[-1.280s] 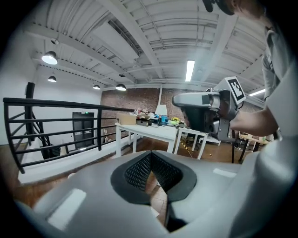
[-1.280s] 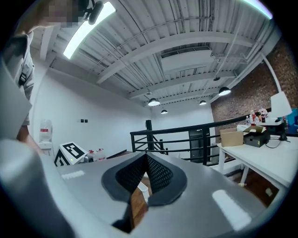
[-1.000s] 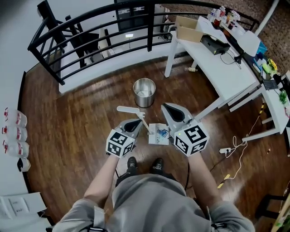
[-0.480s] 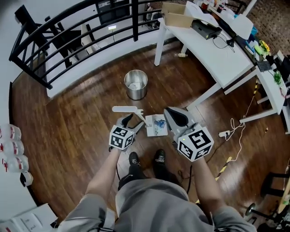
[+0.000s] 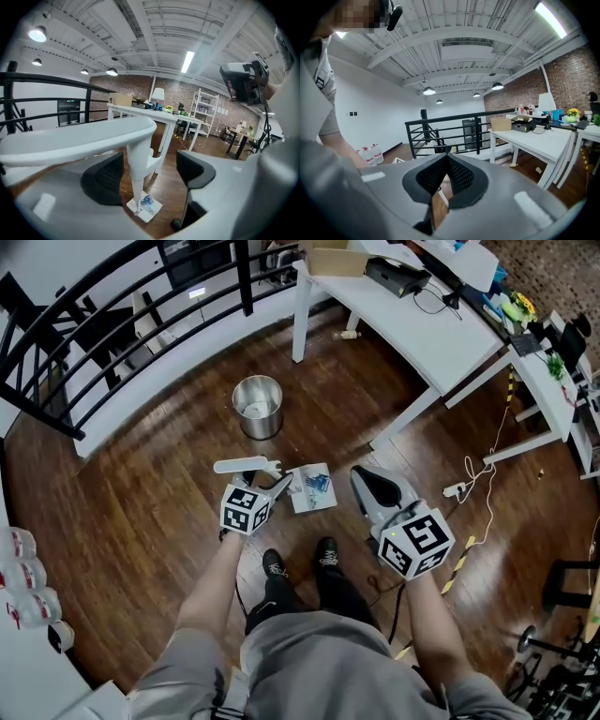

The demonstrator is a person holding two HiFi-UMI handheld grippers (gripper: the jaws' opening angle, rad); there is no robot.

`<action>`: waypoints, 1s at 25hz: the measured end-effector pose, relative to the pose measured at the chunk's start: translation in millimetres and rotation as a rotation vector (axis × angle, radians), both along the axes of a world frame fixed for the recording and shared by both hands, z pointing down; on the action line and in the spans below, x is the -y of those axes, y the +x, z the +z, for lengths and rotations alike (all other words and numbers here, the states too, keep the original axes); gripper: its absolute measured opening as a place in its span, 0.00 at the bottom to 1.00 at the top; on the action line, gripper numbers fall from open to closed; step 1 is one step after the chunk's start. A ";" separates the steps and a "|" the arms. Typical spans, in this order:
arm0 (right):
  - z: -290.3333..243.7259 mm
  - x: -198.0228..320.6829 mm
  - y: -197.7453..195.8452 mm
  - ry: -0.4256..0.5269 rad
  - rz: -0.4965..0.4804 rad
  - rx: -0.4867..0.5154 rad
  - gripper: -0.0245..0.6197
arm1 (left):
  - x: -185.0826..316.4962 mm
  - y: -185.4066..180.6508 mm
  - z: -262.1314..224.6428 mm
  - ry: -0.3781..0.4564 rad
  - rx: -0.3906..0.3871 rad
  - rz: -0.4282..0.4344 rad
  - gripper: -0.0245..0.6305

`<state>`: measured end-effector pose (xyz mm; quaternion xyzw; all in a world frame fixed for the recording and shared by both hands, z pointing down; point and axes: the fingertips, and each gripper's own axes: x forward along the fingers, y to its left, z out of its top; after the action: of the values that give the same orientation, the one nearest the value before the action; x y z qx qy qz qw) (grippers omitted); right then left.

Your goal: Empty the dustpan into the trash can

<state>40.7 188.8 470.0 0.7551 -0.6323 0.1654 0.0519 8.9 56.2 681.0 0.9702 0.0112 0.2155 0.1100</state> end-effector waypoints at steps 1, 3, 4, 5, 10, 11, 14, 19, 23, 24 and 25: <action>0.7 -2.4 0.6 -0.002 0.006 0.000 0.04 | -1.2 3.5 0.0 0.007 0.000 0.007 0.56; 1.8 -7.5 1.8 -0.003 0.020 0.001 0.04 | -3.5 9.7 1.2 0.022 0.008 0.020 0.55; 1.8 -9.7 2.3 -0.003 0.027 0.003 0.04 | -4.1 12.3 2.0 0.030 0.014 0.024 0.55; 1.5 -11.6 2.8 -0.002 0.033 0.004 0.04 | -3.9 14.5 2.5 0.039 0.021 0.025 0.53; 0.6 -21.1 9.0 -0.001 0.059 0.006 0.04 | 5.0 24.6 0.9 0.068 0.042 -0.017 0.35; 1.3 -23.3 10.6 -0.002 0.064 0.006 0.04 | 5.1 26.2 0.8 0.072 0.044 -0.021 0.36; 1.4 -26.7 16.2 0.003 0.073 0.010 0.04 | 6.0 30.2 -1.8 0.077 0.048 -0.032 0.36; 2.9 -28.8 30.1 0.014 0.067 0.017 0.04 | 10.9 38.6 -12.3 0.070 0.026 -0.084 0.36; 1.0 -21.7 40.4 0.026 0.040 0.023 0.04 | 23.0 42.8 -29.0 0.086 0.003 -0.127 0.36; 0.1 -19.4 43.4 0.030 0.031 0.024 0.04 | 26.0 44.2 -34.4 0.094 -0.005 -0.139 0.36; -0.8 -16.9 46.0 0.033 0.021 0.025 0.04 | 29.2 45.0 -40.0 0.101 -0.013 -0.150 0.36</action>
<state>86.7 205.7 469.2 0.7602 -0.6277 0.1648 0.0297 53.8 27.0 641.0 0.9740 -0.0719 0.2009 0.0765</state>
